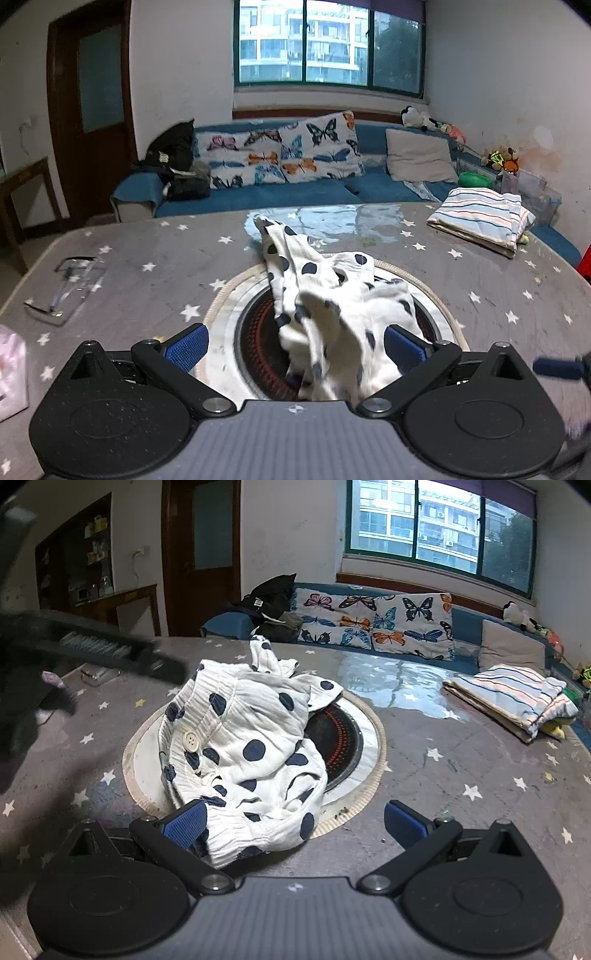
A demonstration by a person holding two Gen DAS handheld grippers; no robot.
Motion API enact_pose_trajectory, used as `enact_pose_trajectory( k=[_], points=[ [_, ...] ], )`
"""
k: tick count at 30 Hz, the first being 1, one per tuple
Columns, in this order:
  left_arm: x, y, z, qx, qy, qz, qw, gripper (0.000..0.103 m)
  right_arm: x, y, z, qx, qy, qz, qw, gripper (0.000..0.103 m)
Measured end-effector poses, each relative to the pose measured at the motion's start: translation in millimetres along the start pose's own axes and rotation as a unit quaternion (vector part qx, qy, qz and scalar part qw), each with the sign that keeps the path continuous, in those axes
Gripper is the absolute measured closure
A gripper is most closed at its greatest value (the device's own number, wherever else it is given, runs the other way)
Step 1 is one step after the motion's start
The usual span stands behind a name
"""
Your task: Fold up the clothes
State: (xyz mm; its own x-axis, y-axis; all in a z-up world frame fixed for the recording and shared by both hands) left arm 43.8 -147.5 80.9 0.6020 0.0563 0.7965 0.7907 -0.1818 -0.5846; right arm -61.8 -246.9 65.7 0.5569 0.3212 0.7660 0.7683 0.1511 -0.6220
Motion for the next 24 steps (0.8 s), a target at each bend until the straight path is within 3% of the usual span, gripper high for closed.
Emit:
enact_pose_trajectory(
  k=[8,11,13,16,19,24],
  points=[
    [12.7,45.7,3.0,-0.051,-0.029,0.047,0.9972,0.025,1.9,6.2,4.7,0.012,-0.006,0.001,1.0,0.0],
    [11.5,53.6,2.3,-0.065,-0.027,0.054,0.996,0.038,2.7,8.8,6.8,0.016,-0.007,0.003,1.0,0.0],
    [10.9,59.0,2.4,-0.076,-0.031,0.063,0.9947,0.056,2.9,10.2,9.5,0.019,-0.011,0.004,1.0,0.0],
    [9.2,61.2,2.9,-0.097,-0.037,0.068,0.9923,0.073,3.2,12.9,13.7,0.023,-0.017,0.006,1.0,0.0],
    [6.8,57.6,2.2,-0.112,-0.037,0.065,0.9909,0.086,4.4,15.5,18.5,0.027,-0.022,0.008,0.999,0.0],
    [5.3,43.7,6.2,-0.114,-0.047,0.049,0.9912,0.092,6.5,16.9,24.9,0.03,-0.036,0.005,0.999,0.002]
  ],
)
Point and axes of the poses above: each gripper's, at about its wrist camera, not at the fingertips, and y roughly the way its jaws point, z to its left, x to its top, the point moved 4 cm from there along y, roughly the way its jaws point, and after that the axes turned 10 degrees about -y, right-handed, at the moved point
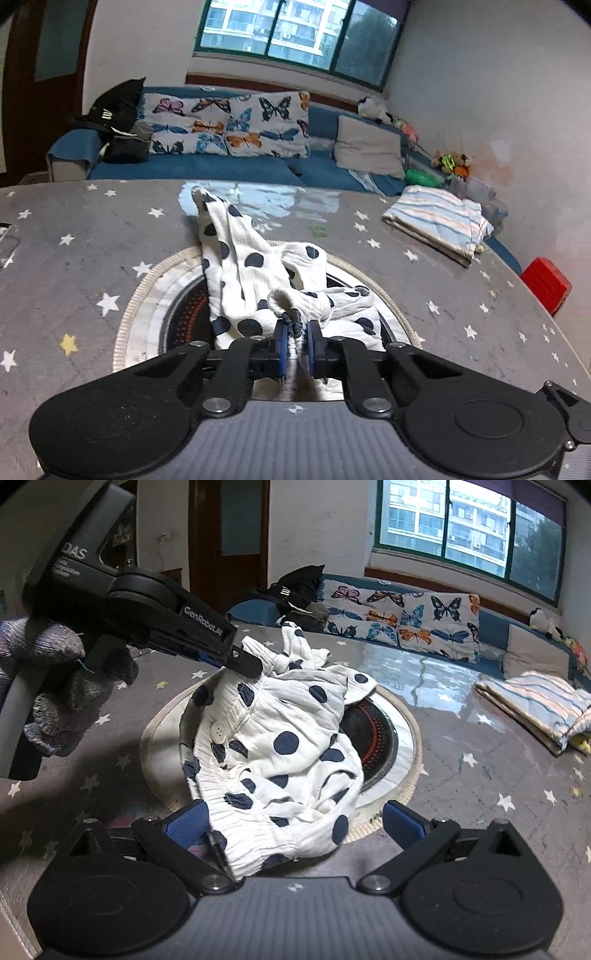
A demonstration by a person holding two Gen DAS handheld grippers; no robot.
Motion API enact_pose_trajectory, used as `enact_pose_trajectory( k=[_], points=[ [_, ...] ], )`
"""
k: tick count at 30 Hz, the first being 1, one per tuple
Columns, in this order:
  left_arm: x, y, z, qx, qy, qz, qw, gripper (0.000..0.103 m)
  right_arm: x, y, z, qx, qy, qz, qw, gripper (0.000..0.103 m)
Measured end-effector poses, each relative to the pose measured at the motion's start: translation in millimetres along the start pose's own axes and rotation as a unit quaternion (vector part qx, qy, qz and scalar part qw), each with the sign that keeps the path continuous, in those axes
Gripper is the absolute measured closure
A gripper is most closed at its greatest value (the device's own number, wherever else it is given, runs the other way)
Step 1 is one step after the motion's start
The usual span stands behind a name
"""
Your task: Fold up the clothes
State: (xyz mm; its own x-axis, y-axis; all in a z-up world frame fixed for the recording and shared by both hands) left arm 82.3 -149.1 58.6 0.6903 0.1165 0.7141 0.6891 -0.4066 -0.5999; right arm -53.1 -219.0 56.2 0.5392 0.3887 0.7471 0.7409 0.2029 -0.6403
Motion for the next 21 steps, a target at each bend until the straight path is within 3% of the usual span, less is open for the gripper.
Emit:
enact_pose_trajectory(
  k=[11,21],
  points=[
    [-17.3,-70.6,27.3,0.053,-0.045,-0.066,0.9954,0.094,2.4,5.0,19.3,0.014,-0.021,0.0,1.0,0.01],
    [-60.7,-115.8,76.3,0.11,-0.117,-0.055,0.9855,0.094,-2.3,2.7,35.3,0.035,-0.044,0.001,0.998,0.012]
  ],
)
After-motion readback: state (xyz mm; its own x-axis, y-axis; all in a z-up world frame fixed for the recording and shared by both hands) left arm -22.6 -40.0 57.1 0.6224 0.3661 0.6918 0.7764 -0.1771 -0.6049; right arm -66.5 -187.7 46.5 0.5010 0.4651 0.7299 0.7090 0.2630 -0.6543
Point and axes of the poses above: each gripper's, at about its wrist camera, not at the fingertips, and y roughly the way its jaws point, z to its left, x to its top, the point moved 4 cm from there along y, roughly the way its jaws point, and after that the axes turned 10 degrees about -y, right-handed, at the moved point
